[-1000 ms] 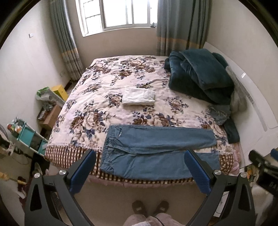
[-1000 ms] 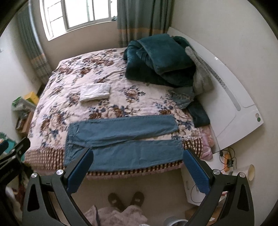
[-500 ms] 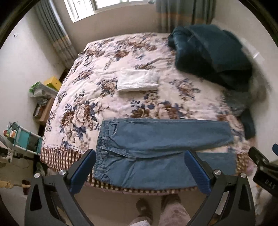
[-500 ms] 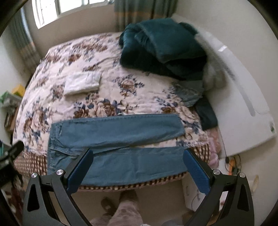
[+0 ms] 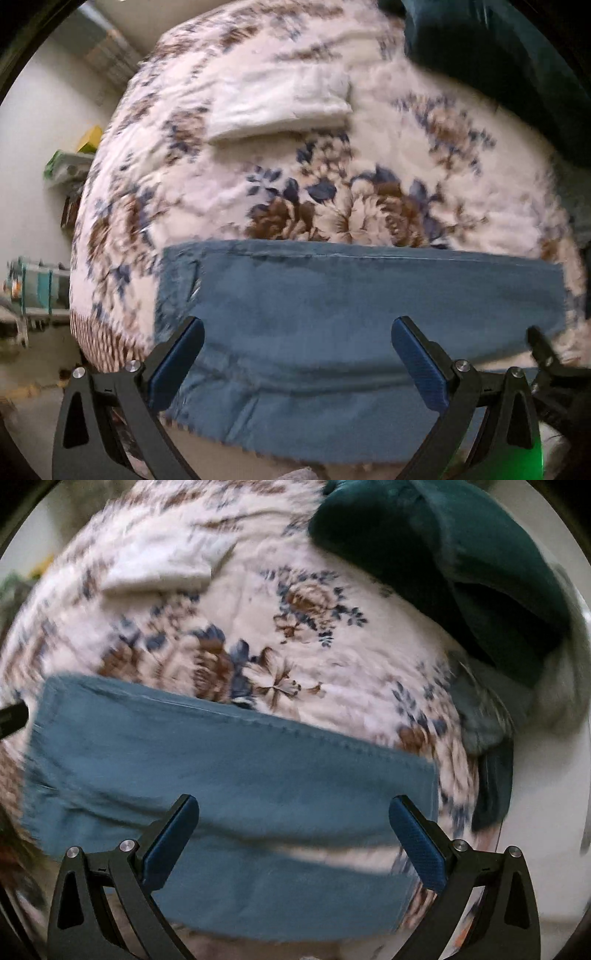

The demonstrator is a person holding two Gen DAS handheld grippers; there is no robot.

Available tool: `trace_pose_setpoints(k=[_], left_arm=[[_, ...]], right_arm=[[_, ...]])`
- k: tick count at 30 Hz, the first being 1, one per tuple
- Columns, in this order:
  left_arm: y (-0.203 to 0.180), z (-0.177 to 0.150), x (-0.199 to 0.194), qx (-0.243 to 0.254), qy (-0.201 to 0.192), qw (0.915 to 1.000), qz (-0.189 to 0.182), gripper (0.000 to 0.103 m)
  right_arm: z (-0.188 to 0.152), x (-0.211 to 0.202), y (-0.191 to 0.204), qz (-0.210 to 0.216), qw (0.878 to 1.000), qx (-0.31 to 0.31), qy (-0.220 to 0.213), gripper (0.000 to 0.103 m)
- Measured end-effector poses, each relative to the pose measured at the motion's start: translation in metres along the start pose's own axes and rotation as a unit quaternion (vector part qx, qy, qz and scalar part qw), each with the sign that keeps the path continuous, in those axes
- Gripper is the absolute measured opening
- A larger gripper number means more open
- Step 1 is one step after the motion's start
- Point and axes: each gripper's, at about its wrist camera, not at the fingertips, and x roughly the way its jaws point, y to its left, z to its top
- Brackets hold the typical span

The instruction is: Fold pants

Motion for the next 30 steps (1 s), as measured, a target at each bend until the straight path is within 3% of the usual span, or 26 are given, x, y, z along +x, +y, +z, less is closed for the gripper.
trace_pose_setpoints(k=[5, 9, 14, 17, 19, 21, 22, 23, 24, 26, 28, 30], left_arm=[[-0.043, 0.019, 0.113, 0.104, 0.048, 0.9934, 0.011, 0.103], [-0.07, 0.023, 0.176, 0.201, 0.071, 0.9768, 0.022, 0.103], [-0.078, 0.03, 0.201, 0.265, 0.094, 0.9598, -0.003, 0.103], [-0.072, 0.041, 0.201, 0.274, 0.109, 0.9549, -0.036, 0.101], [-0.066, 0.045, 0.194, 0.277, 0.109, 0.9526, -0.063, 0.09], [-0.063, 0.047, 0.178, 0.294, 0.102, 0.9471, -0.079, 0.065], [-0.064, 0.046, 0.171, 0.303, 0.098, 0.9447, -0.078, 0.059], [-0.063, 0.044, 0.159, 0.315, 0.09, 0.9422, -0.071, 0.045], [-0.066, 0.045, 0.155, 0.317, 0.086, 0.942, -0.067, 0.035], [-0.058, 0.044, 0.138, 0.318, 0.069, 0.9441, -0.05, 0.02], [-0.052, 0.045, 0.125, 0.296, 0.059, 0.9516, -0.058, 0.015], [-0.037, 0.039, 0.111, 0.278, 0.052, 0.9567, -0.068, 0.013]], right_arm=[[0.028, 0.123, 0.029, -0.027, 0.995, -0.076, 0.052, 0.103], [0.042, 0.207, 0.048, -0.031, 0.984, -0.146, 0.102, 0.102], [0.045, 0.263, 0.056, 0.0, 0.967, -0.211, 0.146, 0.1], [0.051, 0.276, 0.051, 0.047, 0.965, -0.203, 0.161, 0.085], [0.052, 0.275, 0.047, 0.061, 0.966, -0.199, 0.153, 0.073], [0.048, 0.269, 0.044, 0.069, 0.969, -0.196, 0.137, 0.049], [0.044, 0.265, 0.04, 0.068, 0.971, -0.19, 0.131, 0.042], [0.043, 0.263, 0.038, 0.067, 0.973, -0.183, 0.126, 0.029], [0.042, 0.26, 0.035, 0.068, 0.975, -0.174, 0.12, 0.021], [0.041, 0.252, 0.028, 0.066, 0.979, -0.156, 0.111, 0.015], [0.037, 0.239, 0.023, 0.069, 0.982, -0.142, 0.1, 0.008], [0.033, 0.223, 0.015, 0.073, 0.985, -0.13, 0.088, 0.007]])
